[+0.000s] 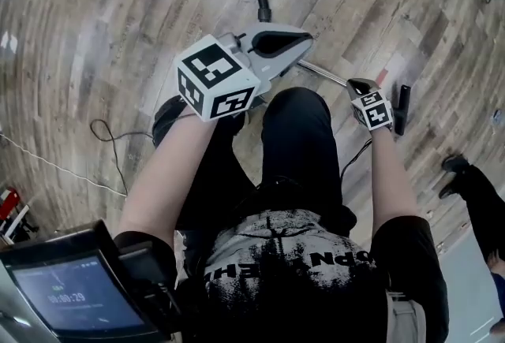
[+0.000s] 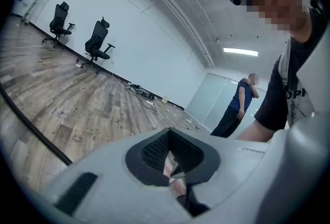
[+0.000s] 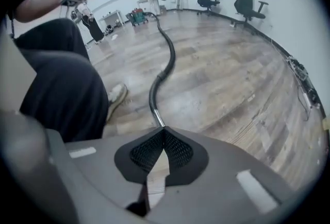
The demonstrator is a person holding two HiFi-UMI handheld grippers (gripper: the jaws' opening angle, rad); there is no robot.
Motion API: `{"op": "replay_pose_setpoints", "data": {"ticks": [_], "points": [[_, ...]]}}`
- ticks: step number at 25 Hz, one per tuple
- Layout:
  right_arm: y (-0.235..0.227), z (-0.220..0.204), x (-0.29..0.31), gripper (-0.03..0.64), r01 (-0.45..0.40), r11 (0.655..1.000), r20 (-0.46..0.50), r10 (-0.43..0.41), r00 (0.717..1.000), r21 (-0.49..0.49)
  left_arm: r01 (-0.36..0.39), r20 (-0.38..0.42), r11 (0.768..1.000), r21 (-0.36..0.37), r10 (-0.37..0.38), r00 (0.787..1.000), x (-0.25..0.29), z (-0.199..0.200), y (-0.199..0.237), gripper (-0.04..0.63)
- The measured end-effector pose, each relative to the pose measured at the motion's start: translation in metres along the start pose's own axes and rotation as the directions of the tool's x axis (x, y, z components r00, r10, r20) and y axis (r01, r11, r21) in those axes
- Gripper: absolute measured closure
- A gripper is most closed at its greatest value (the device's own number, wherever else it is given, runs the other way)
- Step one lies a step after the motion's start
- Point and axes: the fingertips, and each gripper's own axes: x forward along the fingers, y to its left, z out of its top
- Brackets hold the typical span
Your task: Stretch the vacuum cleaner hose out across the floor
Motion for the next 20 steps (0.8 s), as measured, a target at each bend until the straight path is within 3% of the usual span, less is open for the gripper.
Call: {"op": "replay_pose_setpoints", "data": {"ticks": [4,8,11,16,20], "points": [[0.045,0.104,-0.112,0.61,-0.048,0.999,0.171,0.052,0.984,-0.025,-0.068,0.007,0.998,-0.01,0.068,0.998,-0.052,0.056,-0.035,0.594],[0.097,0.201,-0.225,0.61,-0.111,0.992,0.315,0.126,0.941,-0.064,-0.12,0.023,0.992,-0.035,0.12,0.992,-0.107,0.121,-0.078,0.594],[0.126,0.269,-0.304,0.611,-0.121,0.987,0.4,0.154,0.903,-0.107,-0.154,0.036,0.988,-0.013,0.154,0.987,-0.147,0.175,-0.106,0.594],[0.168,0.349,-0.403,0.61,-0.118,0.983,0.492,0.171,0.854,-0.137,-0.18,0.086,0.983,0.035,0.176,0.981,-0.202,0.258,-0.148,0.594],[0.179,0.39,-0.432,0.611,-0.106,0.979,0.534,0.183,0.826,-0.171,-0.131,0.139,0.988,0.084,0.119,0.983,-0.218,0.307,-0.164,0.594]]}}
